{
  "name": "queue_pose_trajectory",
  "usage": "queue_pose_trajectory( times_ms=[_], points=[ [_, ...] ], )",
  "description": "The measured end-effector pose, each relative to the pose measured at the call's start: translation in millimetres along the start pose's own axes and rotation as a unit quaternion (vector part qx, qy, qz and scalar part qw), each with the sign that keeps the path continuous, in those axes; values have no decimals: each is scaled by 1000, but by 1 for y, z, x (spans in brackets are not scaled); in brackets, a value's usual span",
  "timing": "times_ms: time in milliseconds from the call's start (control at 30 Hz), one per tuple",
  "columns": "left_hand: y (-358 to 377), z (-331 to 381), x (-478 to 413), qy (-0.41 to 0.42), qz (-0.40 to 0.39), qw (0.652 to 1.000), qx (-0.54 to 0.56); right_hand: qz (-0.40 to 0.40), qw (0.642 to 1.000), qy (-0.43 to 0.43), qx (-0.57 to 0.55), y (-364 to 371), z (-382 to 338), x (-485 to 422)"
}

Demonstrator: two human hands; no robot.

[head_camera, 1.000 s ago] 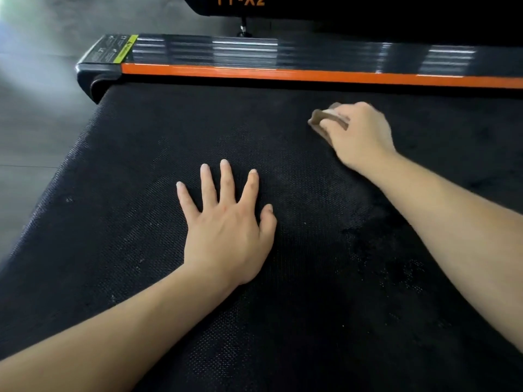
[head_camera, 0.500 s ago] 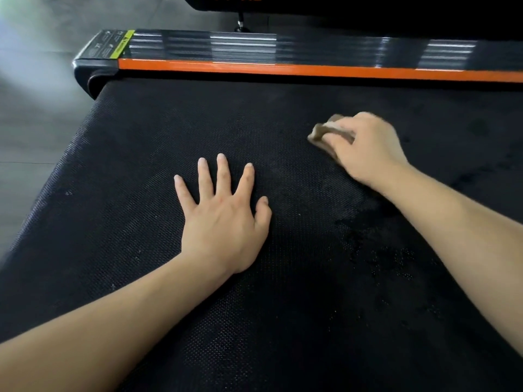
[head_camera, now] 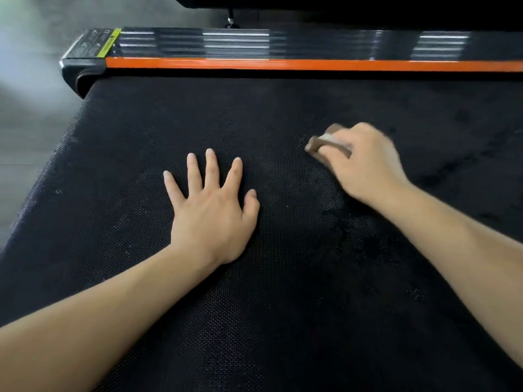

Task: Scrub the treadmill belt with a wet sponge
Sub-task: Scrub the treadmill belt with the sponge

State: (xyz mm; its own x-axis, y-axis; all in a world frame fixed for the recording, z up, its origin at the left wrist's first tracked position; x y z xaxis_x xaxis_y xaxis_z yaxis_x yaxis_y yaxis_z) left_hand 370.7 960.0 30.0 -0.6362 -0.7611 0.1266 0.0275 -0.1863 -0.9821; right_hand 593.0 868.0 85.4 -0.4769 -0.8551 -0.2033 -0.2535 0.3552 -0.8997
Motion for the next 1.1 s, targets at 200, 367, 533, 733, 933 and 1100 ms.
queue_pose_trajectory(
  times_ms=[200, 367, 533, 733, 933, 1100],
  points=[
    [-1, 1, 0, -1, -2, 1000, 6, -50, 995, -83, -7, 5, -30, 27],
    [-1, 1, 1, 0, -2, 1000, 5, 3, 1000, 14, 19, -3, -7, 23],
    [-2, 1, 1, -2, -3, 1000, 6, -72, 992, -97, -39, 11, -49, 74],
    [-1, 0, 1, -2, -4, 1000, 4, 18, 1000, 9, 0, -9, -9, 60],
    [-2, 0, 2, -3, -6, 1000, 9, -52, 994, -96, -25, -4, -41, 101],
    [-1, 1, 3, -3, -15, 1000, 3, 10, 999, 29, 14, -19, 3, 85]
  ],
)
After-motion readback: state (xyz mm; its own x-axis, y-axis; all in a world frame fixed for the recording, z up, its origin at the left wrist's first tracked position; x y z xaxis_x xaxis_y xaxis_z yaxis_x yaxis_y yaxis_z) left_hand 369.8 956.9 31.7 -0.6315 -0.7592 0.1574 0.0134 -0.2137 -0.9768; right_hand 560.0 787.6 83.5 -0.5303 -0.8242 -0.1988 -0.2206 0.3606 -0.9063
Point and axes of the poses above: each hand's wrist, its own x-axis away from the middle knuckle, its own y-axis out of the palm, z = x × y, the point moved 10 cm from there along -x, towards the middle knuckle, and after that the axes turned 5 degrees about -z, right-handed, at the moved point
